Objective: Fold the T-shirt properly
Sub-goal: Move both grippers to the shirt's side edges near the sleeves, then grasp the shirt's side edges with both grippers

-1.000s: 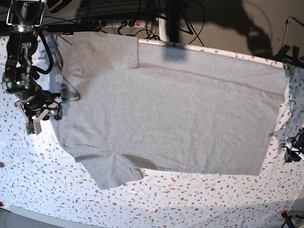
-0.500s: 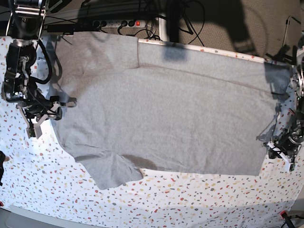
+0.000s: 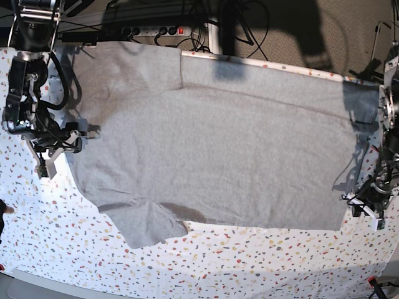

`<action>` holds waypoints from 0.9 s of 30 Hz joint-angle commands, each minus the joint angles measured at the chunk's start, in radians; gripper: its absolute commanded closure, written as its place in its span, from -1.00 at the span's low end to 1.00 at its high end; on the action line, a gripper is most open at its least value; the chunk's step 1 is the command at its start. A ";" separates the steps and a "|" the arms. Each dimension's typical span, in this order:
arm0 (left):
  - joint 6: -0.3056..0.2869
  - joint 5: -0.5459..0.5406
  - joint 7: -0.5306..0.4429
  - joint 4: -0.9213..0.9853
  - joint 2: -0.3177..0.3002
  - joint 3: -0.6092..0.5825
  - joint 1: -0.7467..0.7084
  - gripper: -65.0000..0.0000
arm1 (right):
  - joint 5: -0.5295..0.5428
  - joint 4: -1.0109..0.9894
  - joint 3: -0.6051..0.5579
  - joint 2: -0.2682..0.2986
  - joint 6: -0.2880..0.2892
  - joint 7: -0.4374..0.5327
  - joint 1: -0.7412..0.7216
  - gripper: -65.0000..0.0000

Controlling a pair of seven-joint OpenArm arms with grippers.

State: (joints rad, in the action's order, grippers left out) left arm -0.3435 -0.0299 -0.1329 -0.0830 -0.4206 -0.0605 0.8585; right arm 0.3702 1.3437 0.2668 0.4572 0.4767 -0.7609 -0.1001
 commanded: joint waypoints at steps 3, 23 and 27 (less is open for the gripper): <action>-0.002 -0.011 0.043 -0.013 -0.012 0.002 0.033 0.37 | 0.008 0.016 0.006 0.019 0.003 0.007 -0.022 0.16; -0.053 -0.011 0.119 -0.011 -0.012 0.002 -0.060 0.38 | 0.008 0.016 0.006 0.019 0.003 -0.037 -0.022 0.16; -0.145 -0.011 0.117 -0.012 -0.011 0.002 -0.058 0.64 | 0.008 0.016 0.006 0.019 0.003 -0.032 -0.022 0.16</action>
State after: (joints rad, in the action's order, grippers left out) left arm -0.4908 -0.0448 -0.0227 -0.0853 -0.4183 -0.0589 0.7761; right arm 0.3706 1.3437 0.2668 0.4572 0.4767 -0.8124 -0.1001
